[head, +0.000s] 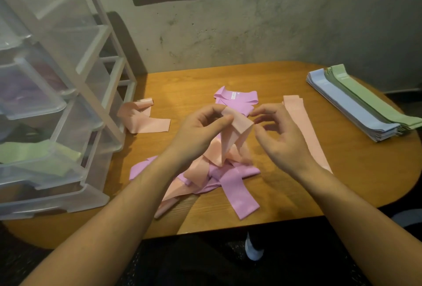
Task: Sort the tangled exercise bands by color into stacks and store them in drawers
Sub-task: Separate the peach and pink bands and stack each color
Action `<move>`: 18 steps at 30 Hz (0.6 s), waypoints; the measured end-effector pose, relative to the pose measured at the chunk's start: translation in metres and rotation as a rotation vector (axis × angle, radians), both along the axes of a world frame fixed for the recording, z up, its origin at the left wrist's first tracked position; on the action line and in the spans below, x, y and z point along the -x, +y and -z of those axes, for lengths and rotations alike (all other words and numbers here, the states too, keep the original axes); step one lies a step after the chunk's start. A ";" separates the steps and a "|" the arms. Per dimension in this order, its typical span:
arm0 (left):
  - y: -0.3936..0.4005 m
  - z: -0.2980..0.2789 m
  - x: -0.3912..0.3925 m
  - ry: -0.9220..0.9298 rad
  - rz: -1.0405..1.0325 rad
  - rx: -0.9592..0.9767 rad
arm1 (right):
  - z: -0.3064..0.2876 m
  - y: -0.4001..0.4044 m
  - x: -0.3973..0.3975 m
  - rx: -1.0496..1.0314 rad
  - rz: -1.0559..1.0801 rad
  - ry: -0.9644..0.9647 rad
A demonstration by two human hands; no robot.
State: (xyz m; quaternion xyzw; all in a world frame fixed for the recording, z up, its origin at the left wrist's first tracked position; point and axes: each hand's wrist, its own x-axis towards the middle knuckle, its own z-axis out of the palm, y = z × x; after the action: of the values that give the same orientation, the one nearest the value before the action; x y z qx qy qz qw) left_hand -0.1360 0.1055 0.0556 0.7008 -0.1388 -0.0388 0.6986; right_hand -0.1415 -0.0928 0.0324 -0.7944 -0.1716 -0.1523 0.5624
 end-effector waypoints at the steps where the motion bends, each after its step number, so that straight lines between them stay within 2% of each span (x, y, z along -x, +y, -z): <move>1: -0.003 0.000 0.001 -0.018 -0.009 -0.009 | -0.001 0.000 0.002 0.047 -0.047 -0.054; 4: -0.011 -0.003 0.003 -0.037 -0.055 -0.020 | -0.003 -0.001 0.003 0.181 -0.111 -0.114; 10: -0.019 0.002 0.003 0.023 -0.148 0.066 | -0.003 -0.006 0.004 0.269 -0.025 -0.169; 15: -0.023 0.004 0.009 -0.024 -0.119 0.047 | -0.006 -0.009 0.008 0.195 0.011 -0.138; 18: -0.024 0.004 0.008 -0.068 -0.124 -0.005 | -0.009 -0.009 0.010 0.066 -0.006 -0.010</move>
State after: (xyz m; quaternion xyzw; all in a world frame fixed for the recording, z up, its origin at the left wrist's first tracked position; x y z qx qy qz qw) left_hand -0.1442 0.0811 0.0513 0.7106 -0.1188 0.0280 0.6929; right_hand -0.1515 -0.1019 0.0415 -0.8113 -0.1817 -0.1488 0.5353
